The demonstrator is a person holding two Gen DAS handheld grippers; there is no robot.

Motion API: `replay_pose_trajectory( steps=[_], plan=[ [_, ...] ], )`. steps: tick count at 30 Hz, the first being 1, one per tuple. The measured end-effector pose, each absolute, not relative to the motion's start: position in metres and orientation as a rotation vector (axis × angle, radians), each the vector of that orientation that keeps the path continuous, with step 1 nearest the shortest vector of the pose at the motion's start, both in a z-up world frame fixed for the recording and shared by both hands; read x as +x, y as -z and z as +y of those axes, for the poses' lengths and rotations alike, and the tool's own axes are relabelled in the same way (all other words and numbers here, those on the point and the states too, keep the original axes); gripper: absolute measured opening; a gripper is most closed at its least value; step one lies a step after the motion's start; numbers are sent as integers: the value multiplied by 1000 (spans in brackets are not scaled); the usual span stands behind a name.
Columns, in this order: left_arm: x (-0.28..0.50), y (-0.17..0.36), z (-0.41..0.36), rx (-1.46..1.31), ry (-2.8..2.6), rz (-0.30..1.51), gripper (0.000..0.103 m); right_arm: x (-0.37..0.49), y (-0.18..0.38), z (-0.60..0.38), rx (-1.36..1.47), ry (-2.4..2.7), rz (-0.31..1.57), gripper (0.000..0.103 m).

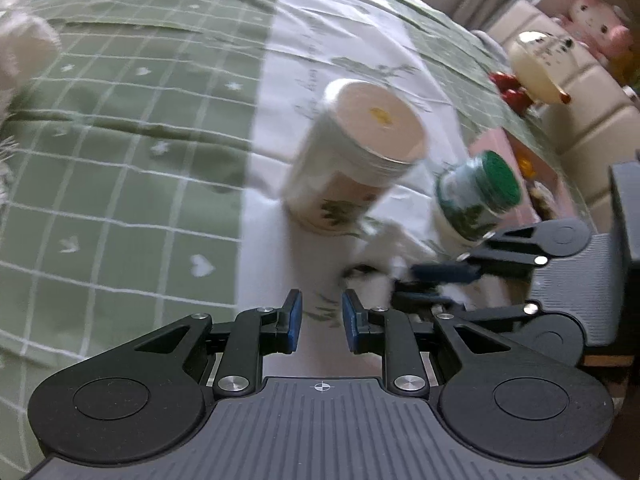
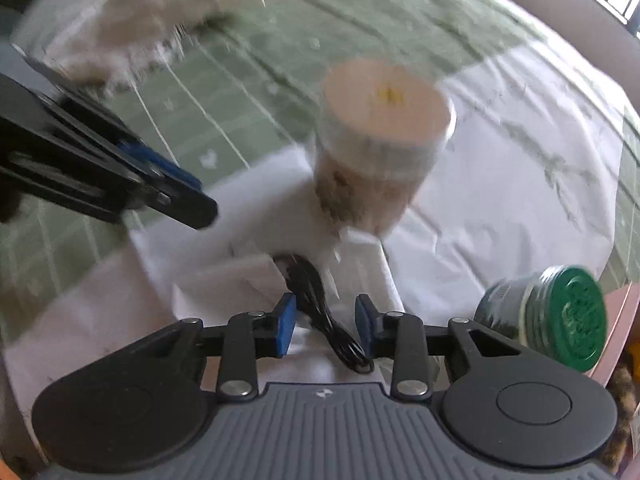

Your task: Organize soft objects

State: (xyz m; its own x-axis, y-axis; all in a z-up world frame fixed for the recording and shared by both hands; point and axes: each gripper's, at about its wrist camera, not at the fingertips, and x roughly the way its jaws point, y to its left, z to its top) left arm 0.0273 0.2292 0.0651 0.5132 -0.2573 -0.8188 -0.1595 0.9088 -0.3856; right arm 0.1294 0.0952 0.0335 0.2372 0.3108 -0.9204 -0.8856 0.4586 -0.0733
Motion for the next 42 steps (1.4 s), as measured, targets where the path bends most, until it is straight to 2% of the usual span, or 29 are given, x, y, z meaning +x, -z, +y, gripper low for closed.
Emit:
replay_pose_trajectory(
  steps=[4, 8, 11, 19, 20, 22, 24, 25, 32, 36, 42],
  plan=[
    [39, -62, 203, -415, 141, 1049, 24, 132, -49, 73, -567, -904, 1051, 9],
    [50, -53, 175, -381, 180, 1076, 24, 141, -80, 42, -350, -867, 1063, 8],
    [57, -45, 159, -340, 183, 1107, 24, 146, -99, 17, -244, -827, 1044, 3],
    [63, -44, 137, -202, 168, 1137, 27, 136, -87, -28, -365, -690, 1013, 4],
    [64, -44, 137, -178, 151, 1135, 27, 131, -83, -28, -370, -713, 1017, 5],
    [66, -44, 140, -128, 108, 1124, 27, 120, -79, -23, -389, -772, 1017, 18],
    [67, -43, 147, -113, 78, 1107, 27, 110, -72, -16, -418, -805, 998, 49],
    [67, -41, 151, -108, 61, 1095, 27, 107, -67, -13, -432, -816, 989, 53],
    [59, -33, 174, -168, -63, 1002, 27, 97, -19, -8, -402, -740, 998, 55],
    [51, -43, 183, -308, -89, 961, 27, 90, -18, -15, -381, -720, 993, 70],
    [74, -47, 158, -438, 2, 1025, 27, 93, -32, -31, -351, -657, 1065, 70]
  ],
)
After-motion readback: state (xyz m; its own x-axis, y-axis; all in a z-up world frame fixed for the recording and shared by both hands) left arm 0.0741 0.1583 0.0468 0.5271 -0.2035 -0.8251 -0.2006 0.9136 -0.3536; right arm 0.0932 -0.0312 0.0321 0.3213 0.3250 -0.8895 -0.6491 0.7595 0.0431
